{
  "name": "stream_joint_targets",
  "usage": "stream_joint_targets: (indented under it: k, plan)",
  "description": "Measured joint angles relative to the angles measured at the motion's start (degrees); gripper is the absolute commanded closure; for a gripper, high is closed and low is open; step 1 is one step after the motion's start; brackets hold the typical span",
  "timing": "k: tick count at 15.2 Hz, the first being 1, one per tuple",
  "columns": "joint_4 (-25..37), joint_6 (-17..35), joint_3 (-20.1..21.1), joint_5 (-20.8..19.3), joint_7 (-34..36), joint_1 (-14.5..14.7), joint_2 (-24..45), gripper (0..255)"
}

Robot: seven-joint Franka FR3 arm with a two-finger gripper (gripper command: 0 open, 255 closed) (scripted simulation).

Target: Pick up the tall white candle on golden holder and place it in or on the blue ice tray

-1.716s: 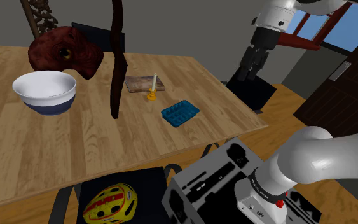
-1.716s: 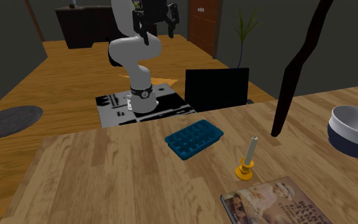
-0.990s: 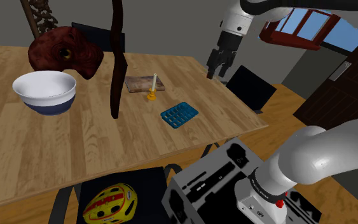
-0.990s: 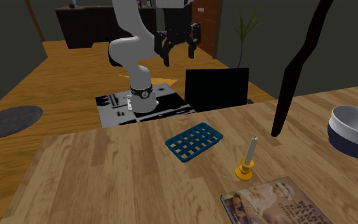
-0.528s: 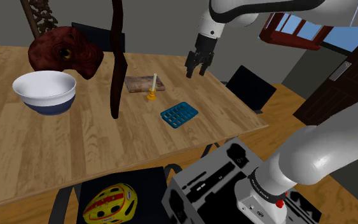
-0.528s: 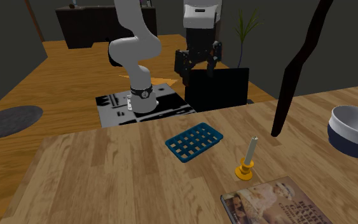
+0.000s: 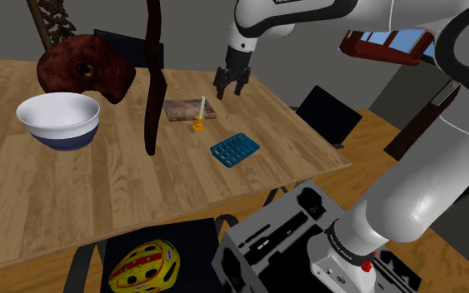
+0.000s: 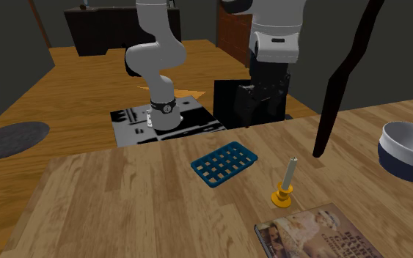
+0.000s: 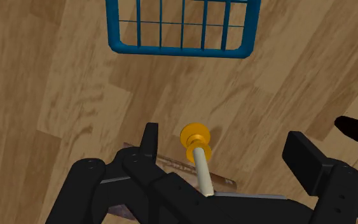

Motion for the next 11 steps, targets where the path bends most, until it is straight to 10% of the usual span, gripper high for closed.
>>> stream_joint_targets:
  k: [11]
  plan:
    - [18.0, 2.2, 0.4, -4.0, 1.9, 2.1, 18.4, 0]
